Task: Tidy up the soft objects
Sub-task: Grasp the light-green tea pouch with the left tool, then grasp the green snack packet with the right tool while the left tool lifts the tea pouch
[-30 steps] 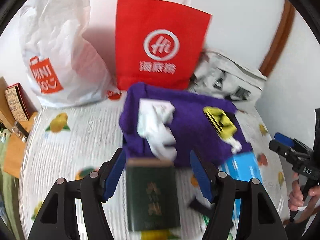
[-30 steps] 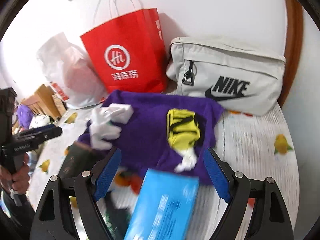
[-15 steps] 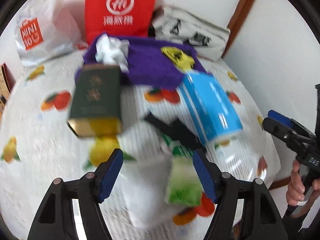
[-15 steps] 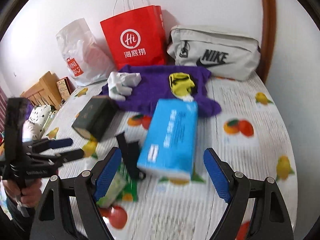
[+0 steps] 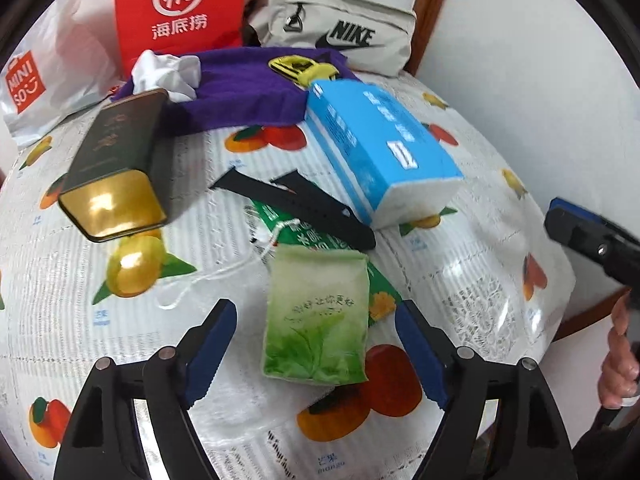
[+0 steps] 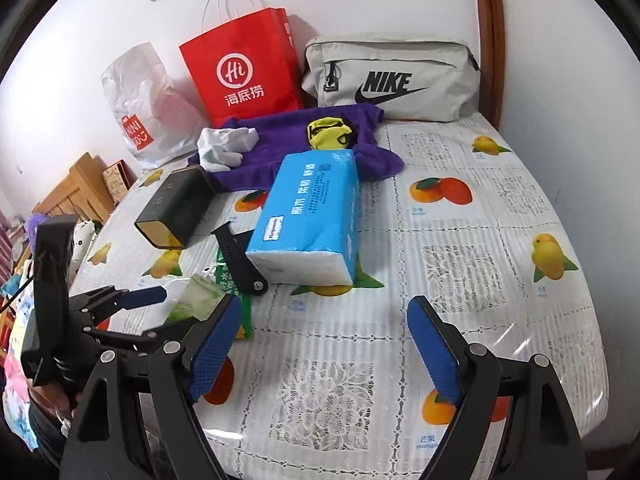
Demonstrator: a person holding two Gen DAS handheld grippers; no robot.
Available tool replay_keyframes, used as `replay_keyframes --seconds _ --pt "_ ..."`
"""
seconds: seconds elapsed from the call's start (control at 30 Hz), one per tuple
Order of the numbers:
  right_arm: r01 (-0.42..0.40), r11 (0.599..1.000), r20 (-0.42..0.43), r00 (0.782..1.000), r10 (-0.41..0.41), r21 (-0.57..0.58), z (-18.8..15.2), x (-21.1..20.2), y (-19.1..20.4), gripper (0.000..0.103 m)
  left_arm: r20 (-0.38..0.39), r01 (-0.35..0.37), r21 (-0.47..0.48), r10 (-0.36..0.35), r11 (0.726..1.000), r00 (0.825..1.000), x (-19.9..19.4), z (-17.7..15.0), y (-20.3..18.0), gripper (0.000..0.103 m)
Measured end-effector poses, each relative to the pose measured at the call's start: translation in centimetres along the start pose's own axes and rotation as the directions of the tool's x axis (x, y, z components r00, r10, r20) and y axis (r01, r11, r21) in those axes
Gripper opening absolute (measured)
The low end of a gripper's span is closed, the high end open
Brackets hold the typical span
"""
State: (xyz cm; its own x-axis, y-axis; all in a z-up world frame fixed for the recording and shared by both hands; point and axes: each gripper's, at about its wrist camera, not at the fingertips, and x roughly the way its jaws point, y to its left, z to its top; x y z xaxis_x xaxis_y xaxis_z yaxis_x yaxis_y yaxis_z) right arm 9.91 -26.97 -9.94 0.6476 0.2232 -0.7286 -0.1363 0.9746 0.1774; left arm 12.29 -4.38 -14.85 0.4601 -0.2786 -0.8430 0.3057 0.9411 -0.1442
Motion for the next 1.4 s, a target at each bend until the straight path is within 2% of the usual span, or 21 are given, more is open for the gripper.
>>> replay_keyframes --seconds 0.1,0.13,0.17,0.23,0.3,0.43,0.57,0.63,0.8,0.93,1.07,1.3,1.4 --pt "-0.002 1.0 -0.009 1.0 0.002 -0.002 -0.2 0.4 0.2 0.084 0.0 -0.078 0.049 0.078 0.996 0.997 1.2 -0.1 -0.7 0.08" --pt "-0.001 1.0 -0.012 1.0 0.001 -0.006 -0.3 0.5 0.3 0.084 0.009 -0.097 0.062 0.096 0.993 0.995 1.4 -0.2 -0.9 0.076" --pt "0.001 1.0 -0.013 1.0 -0.001 -0.012 -0.4 0.6 0.5 0.084 0.02 -0.101 0.075 0.1 0.992 0.995 1.5 -0.3 -1.0 0.047" --pt "0.007 1.0 -0.017 1.0 -0.008 -0.021 -0.6 0.8 0.9 0.084 0.028 -0.076 0.069 0.074 0.995 0.997 1.1 -0.1 -0.7 0.047" --pt "0.008 1.0 -0.024 1.0 -0.009 -0.028 -0.7 1.0 1.2 0.084 0.068 -0.042 0.052 0.039 0.998 0.997 -0.2 0.1 -0.2 0.047" --pt "-0.008 0.999 -0.026 1.0 0.007 -0.043 -0.8 1.5 2.1 0.084 0.125 -0.043 -0.005 0.043 0.999 0.991 -3.1 0.4 1.7 0.047" --pt "-0.033 0.997 -0.05 0.998 0.03 -0.066 -1.2 2.7 3.5 0.084 0.149 -0.037 -0.078 0.048 0.996 0.988 -4.2 0.4 4.1 0.047" --pt "-0.041 0.996 -0.066 0.997 0.036 -0.078 -1.4 3.5 4.3 0.084 0.143 -0.033 -0.106 0.048 0.994 0.989 -4.2 0.1 5.3 0.047" --pt "-0.064 0.992 -0.103 0.993 0.052 -0.113 -2.0 5.3 5.9 0.084 0.14 -0.109 -0.158 0.131 0.982 0.981 -4.3 -0.8 8.3 0.047" --pt "-0.069 0.99 -0.127 0.99 0.053 -0.125 -2.1 6.9 6.8 0.084 0.119 -0.126 -0.203 0.152 0.971 0.981 -4.0 -1.5 10.4 0.047" --pt "-0.078 0.988 -0.143 0.988 0.058 -0.136 -2.1 8.2 7.8 0.084 0.098 -0.177 -0.227 0.203 0.958 0.974 -3.4 -2.1 11.6 0.048" --pt "-0.056 0.983 -0.192 0.981 0.022 -0.176 -2.0 11.1 9.7 0.084 0.075 -0.186 -0.26 0.211 0.948 0.975 -2.8 -3.1 13.1 0.049" --pt "-0.016 0.977 -0.172 0.985 -0.022 -0.215 -2.0 11.6 10.6 0.084 0.065 -0.172 -0.285 0.198 0.943 0.978 -2.5 -3.5 13.7 0.05"
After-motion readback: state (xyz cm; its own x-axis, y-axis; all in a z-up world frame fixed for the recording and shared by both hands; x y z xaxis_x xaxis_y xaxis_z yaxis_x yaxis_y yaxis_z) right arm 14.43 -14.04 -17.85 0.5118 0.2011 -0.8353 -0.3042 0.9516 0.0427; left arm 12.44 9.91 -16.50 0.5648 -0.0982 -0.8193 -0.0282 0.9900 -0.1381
